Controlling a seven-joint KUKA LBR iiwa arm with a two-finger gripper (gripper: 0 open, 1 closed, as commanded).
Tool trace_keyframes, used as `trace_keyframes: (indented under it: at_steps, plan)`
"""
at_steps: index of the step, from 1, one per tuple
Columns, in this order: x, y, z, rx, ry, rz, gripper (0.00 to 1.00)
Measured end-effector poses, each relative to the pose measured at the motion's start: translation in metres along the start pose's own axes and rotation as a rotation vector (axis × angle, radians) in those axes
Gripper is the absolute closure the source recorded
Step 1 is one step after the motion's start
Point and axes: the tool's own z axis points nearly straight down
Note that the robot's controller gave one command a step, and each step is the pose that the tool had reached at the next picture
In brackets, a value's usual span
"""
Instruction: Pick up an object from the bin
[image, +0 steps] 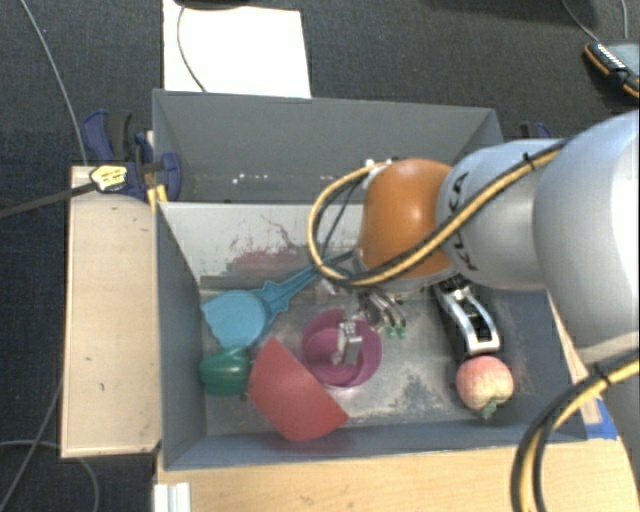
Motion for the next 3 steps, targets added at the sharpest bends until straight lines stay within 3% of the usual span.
trace_keyframes:
  at_steps: [1,2,3]
  plan:
    - [0.011,0.034,0.008,-0.001,0.001,-0.105,0.00]
    - [0.008,0.001,0.008,0.002,-0.001,-0.003,1.00]
    - [0.008,0.001,0.008,0.002,-0.001,-0.003,1.00]
